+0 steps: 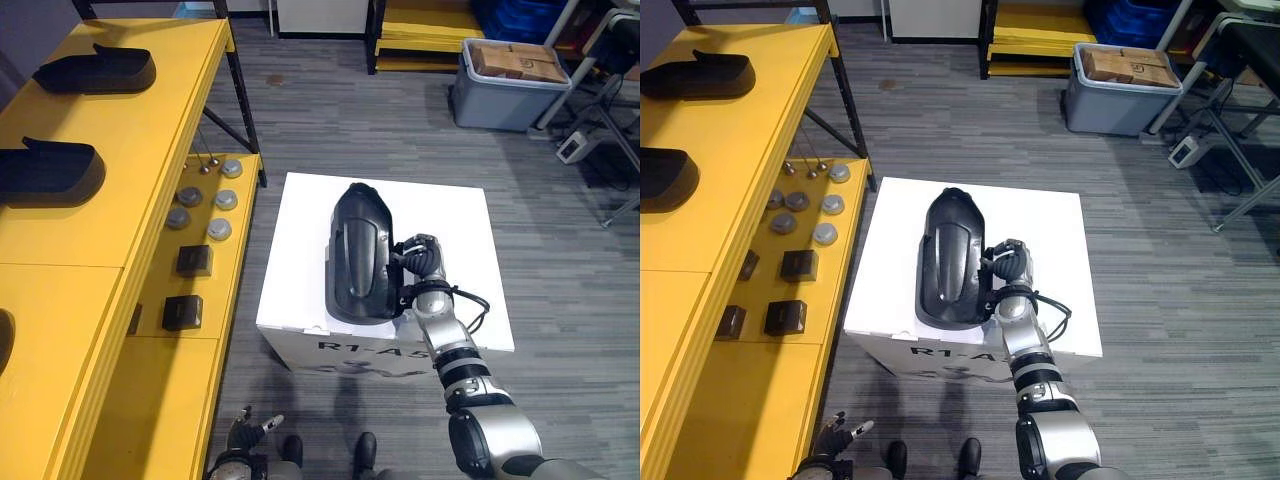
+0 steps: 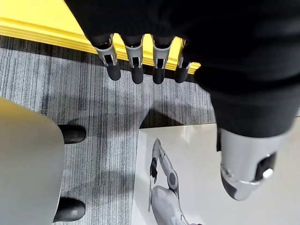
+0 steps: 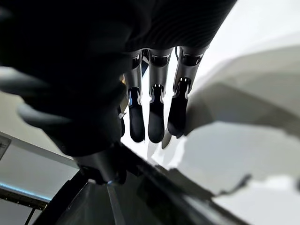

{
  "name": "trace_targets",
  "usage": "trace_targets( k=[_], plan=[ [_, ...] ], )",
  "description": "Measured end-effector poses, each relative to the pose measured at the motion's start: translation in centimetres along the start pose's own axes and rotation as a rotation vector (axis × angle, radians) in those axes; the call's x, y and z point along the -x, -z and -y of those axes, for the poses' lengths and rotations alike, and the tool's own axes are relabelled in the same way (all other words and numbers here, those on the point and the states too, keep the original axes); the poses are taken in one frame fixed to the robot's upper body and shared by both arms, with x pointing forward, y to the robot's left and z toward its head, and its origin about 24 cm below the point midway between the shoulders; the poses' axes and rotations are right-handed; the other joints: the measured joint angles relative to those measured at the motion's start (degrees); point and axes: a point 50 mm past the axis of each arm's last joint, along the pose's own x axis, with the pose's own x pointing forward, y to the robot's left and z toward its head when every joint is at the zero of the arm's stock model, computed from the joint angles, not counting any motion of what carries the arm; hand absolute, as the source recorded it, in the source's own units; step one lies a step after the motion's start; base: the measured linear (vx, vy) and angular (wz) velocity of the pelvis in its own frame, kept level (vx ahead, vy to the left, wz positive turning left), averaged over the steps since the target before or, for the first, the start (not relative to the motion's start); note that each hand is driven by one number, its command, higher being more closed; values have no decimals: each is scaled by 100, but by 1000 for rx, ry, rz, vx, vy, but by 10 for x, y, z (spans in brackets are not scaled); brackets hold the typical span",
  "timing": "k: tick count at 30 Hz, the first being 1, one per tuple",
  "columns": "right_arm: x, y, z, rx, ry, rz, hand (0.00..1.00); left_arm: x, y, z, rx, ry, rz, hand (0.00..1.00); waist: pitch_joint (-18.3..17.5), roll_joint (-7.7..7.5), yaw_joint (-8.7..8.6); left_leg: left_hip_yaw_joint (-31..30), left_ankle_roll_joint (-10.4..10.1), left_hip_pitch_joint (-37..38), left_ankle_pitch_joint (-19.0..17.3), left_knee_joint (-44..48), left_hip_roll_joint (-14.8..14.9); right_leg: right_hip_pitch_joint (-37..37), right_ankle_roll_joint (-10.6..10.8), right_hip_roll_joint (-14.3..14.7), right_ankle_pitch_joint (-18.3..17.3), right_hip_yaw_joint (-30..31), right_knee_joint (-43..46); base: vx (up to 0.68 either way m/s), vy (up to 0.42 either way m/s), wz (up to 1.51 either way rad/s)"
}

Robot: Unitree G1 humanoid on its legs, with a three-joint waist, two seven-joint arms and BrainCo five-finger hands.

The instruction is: Walk over and take plastic housings, then place them on the shelf

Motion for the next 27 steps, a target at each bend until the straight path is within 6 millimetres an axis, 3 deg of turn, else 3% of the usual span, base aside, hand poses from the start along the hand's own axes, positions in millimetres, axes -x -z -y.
trace_targets(
  k=[11,16,23,27],
  plan=[
    [4,-1,-10,-57,-95,-3,100,0,1,1,15,8,-6,0,0,-5,7,42,-1,168,-1,0,-8,140,13,-22,-10,40,25,1,3,-3],
    [14,-9,3,-92,-45,76,100,0,1,0,17,10,-6,0,-9,-15,-1,19,-1,174,-2,0,-11,149,15,-31,-12,25,34,-8,3,1],
    [33,-12,27,-126,91,163,100,2,8,-7,43,-23,-25,0,-28,-23,-185,-81,0,210,-1,26,-21,234,37,-43,-28,-72,34,1,4,6],
    [43,-14,38,-148,149,216,100,4,12,-11,63,-47,-38,0,-162,-26,-189,-122,-1,205,-1,36,-17,250,40,-42,-31,-110,32,-5,2,5]
  ],
)
